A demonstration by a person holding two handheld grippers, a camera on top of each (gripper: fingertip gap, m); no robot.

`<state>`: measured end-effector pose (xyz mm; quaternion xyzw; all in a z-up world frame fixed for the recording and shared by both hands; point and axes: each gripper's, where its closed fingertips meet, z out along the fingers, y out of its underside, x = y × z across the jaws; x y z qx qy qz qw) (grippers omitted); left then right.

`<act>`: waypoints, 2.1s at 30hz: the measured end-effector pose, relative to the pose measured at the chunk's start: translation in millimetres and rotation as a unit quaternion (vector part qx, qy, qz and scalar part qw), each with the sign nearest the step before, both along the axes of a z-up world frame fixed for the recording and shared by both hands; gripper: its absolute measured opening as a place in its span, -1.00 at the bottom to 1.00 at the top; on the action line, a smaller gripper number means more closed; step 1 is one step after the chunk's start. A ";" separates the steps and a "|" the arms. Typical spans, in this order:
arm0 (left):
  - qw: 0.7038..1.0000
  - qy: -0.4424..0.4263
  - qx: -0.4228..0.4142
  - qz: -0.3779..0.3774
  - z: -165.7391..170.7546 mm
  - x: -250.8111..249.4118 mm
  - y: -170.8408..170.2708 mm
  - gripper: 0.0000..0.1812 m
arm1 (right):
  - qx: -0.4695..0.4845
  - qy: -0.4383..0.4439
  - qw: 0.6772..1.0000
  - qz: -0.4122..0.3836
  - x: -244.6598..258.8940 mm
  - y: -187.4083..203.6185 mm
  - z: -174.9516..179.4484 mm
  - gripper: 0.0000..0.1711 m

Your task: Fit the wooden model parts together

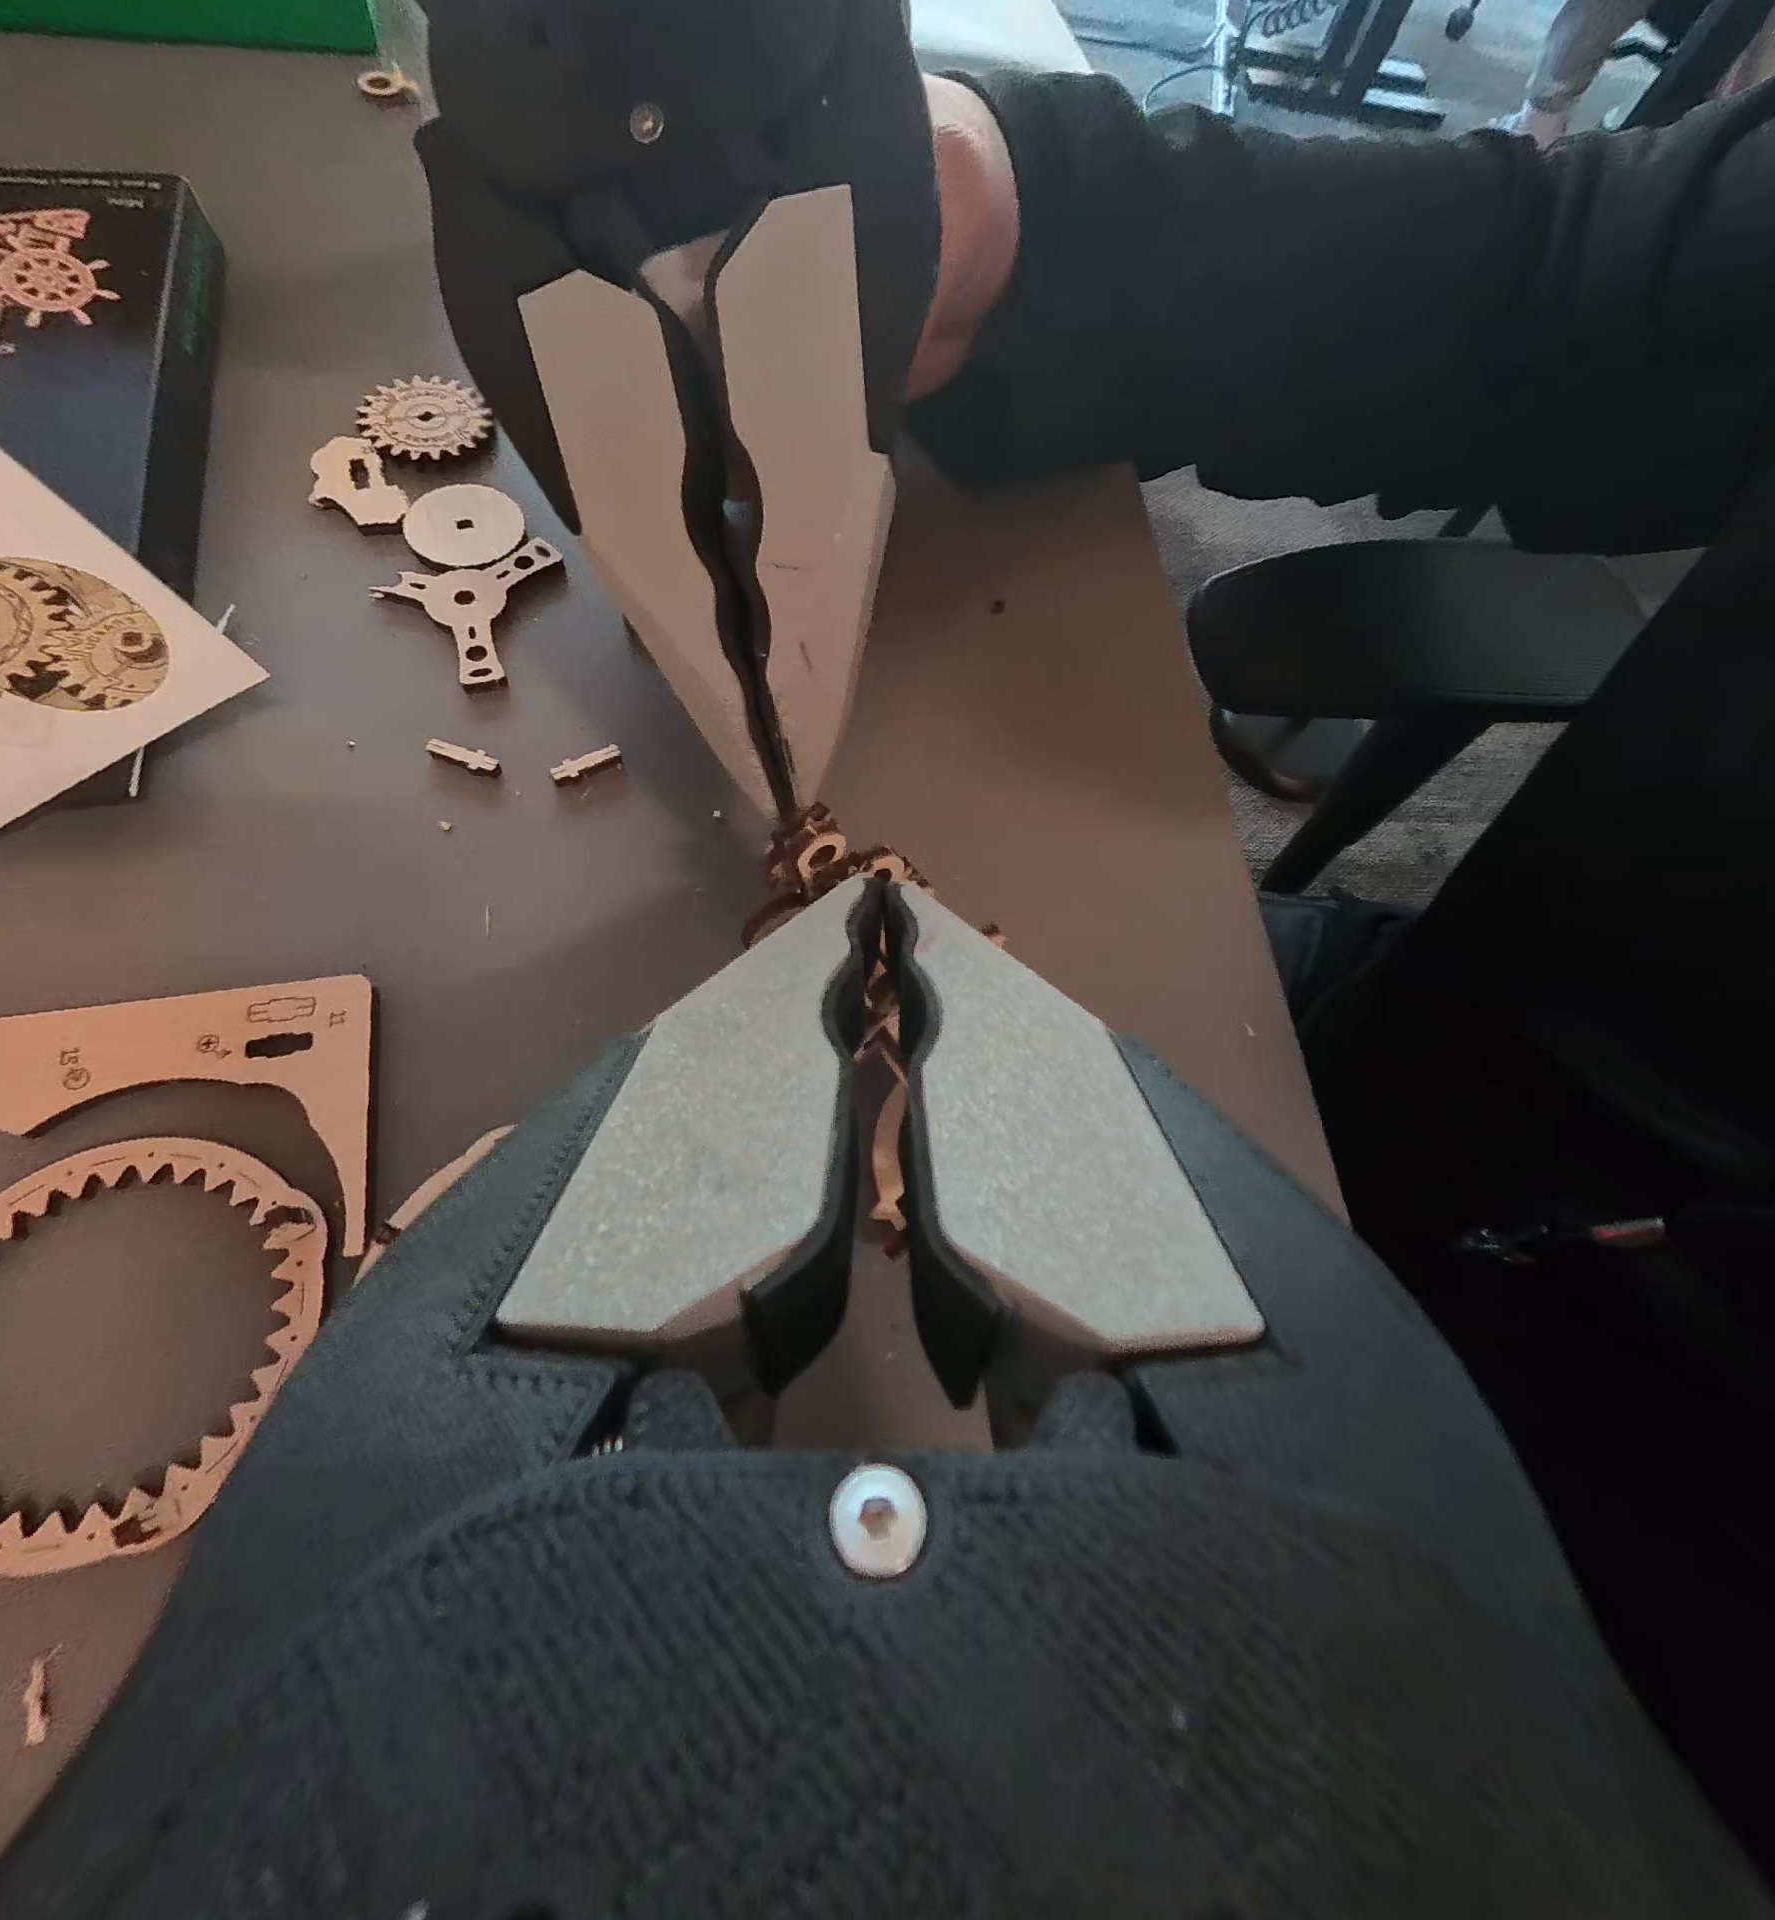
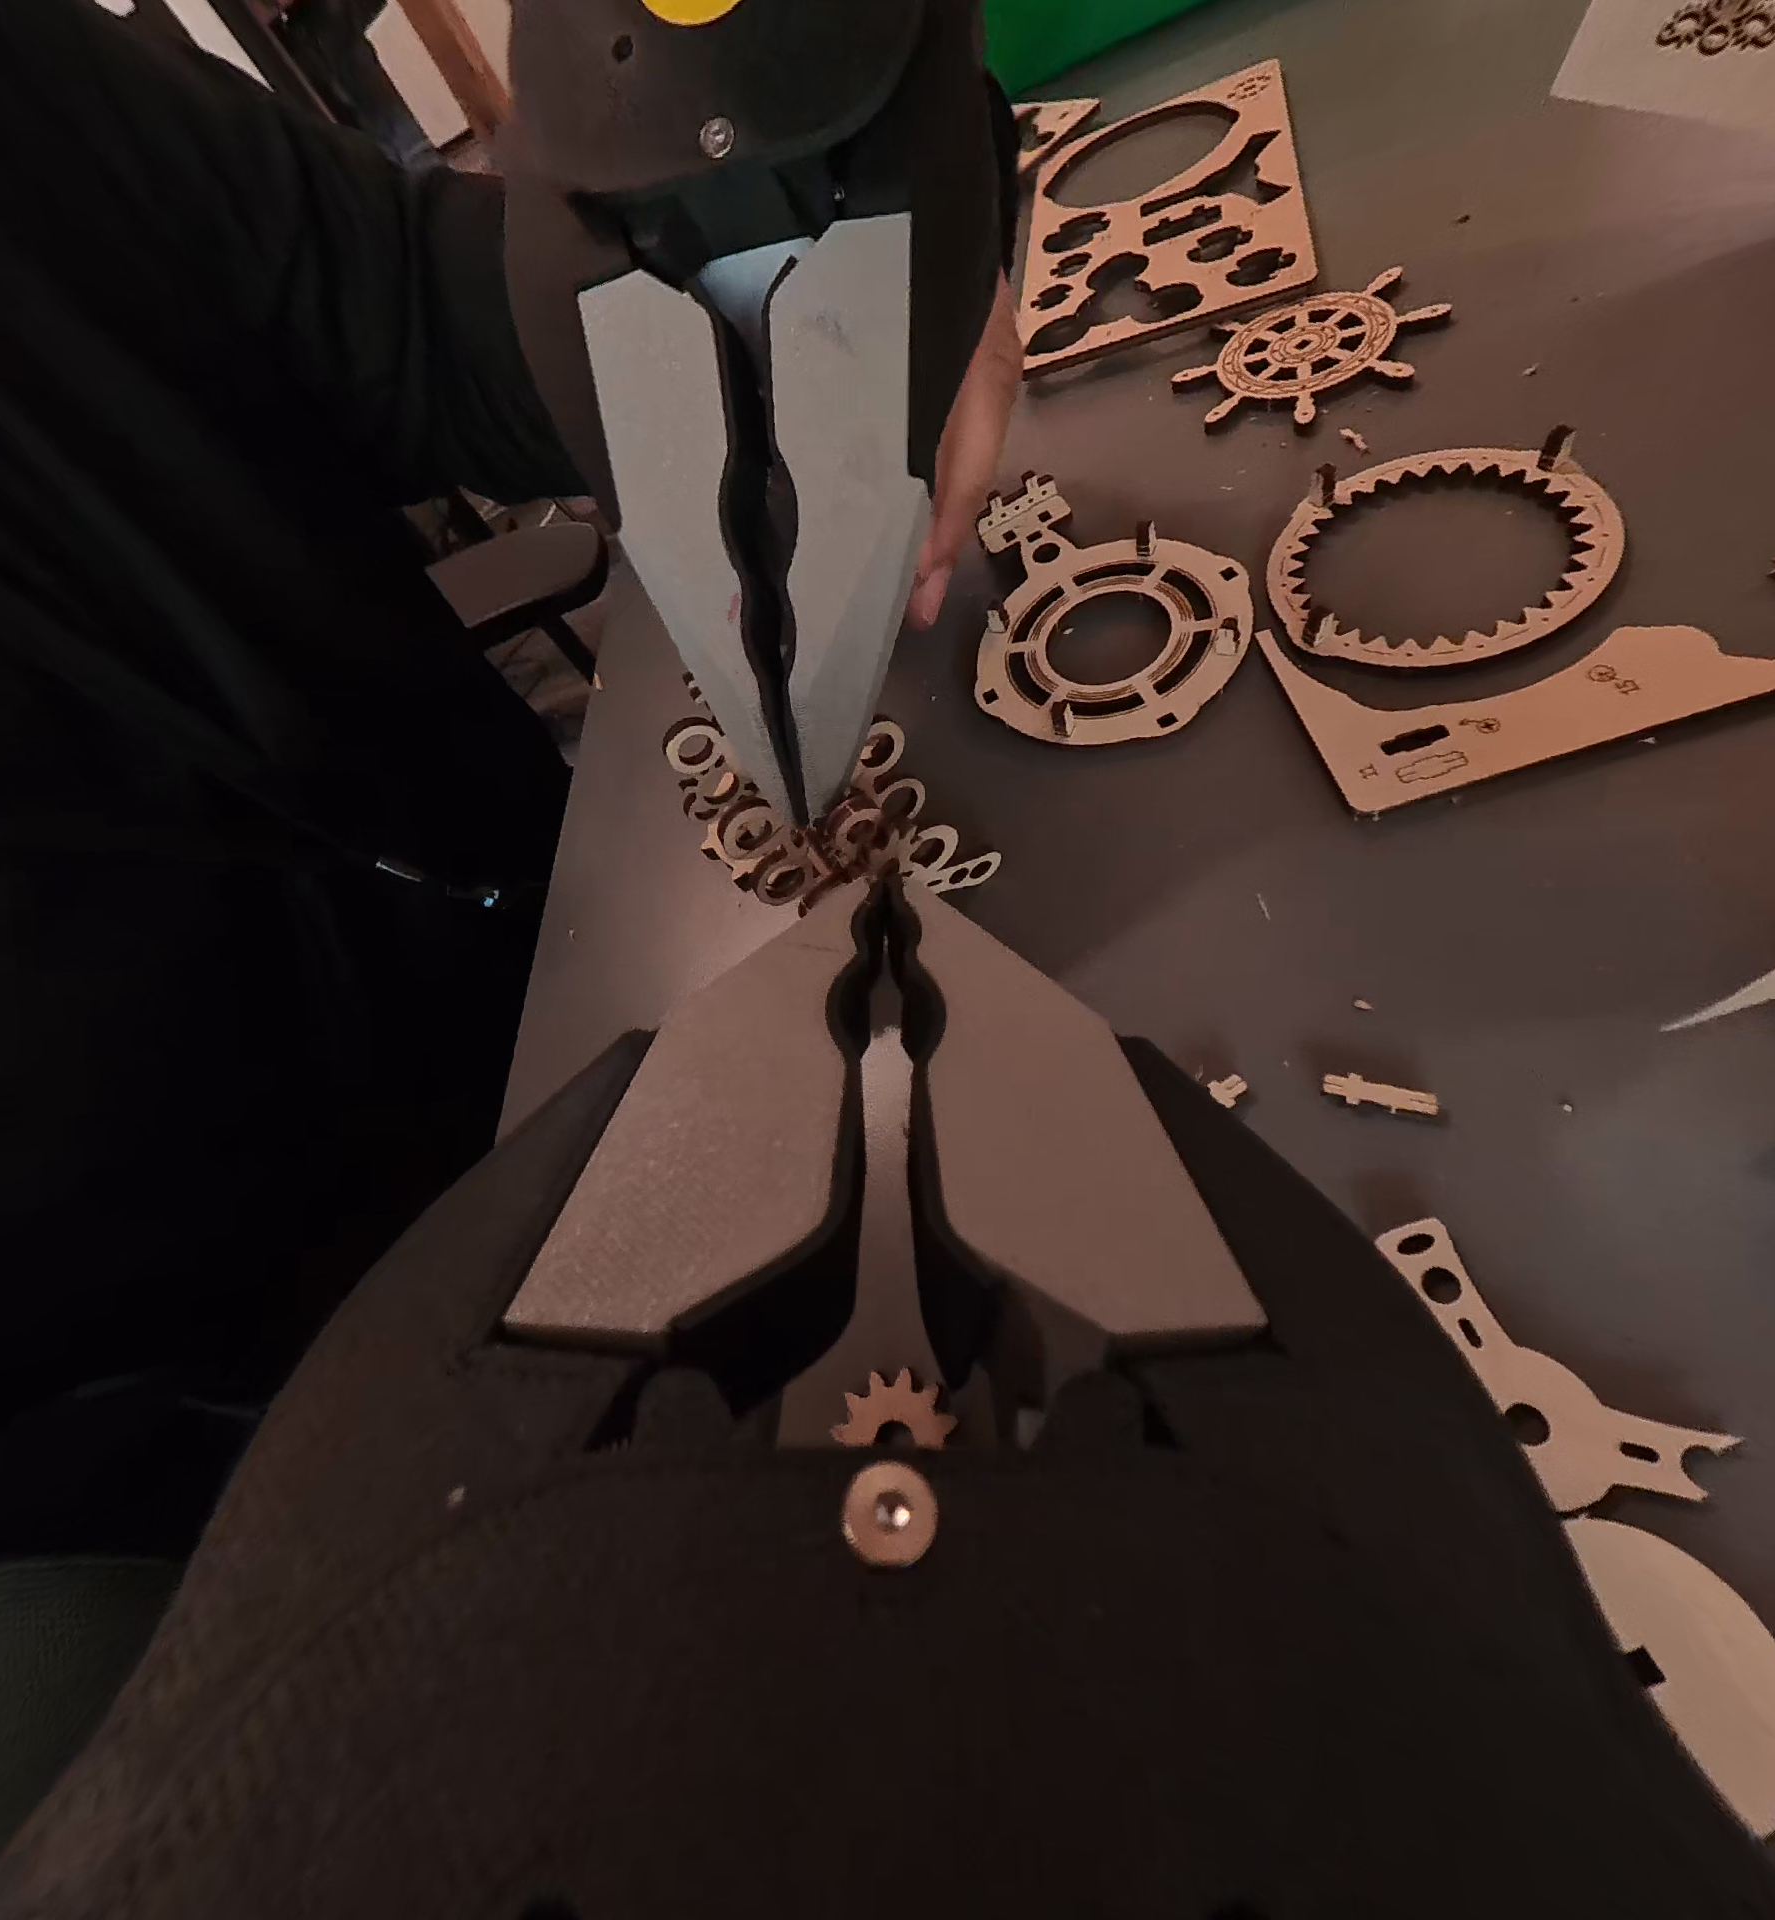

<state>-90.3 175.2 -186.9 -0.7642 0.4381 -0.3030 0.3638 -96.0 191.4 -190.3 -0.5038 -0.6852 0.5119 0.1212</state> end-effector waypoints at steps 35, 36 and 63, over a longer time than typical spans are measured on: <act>1.000 0.001 -0.031 0.001 -0.5 -0.3 -1.5 -1.00 | 0.008 -0.009 0.994 0.105 1.1 -2.2 -3.7 -0.97; 0.999 -0.001 -0.033 0.000 -0.5 -0.3 -1.6 -1.00 | 0.005 -0.008 0.994 0.107 1.1 -2.8 -3.0 -1.00; 0.998 -0.028 -0.056 -0.015 0.3 -1.5 -5.2 -1.00 | 0.022 0.012 0.990 0.139 4.5 -8.6 -0.9 -0.95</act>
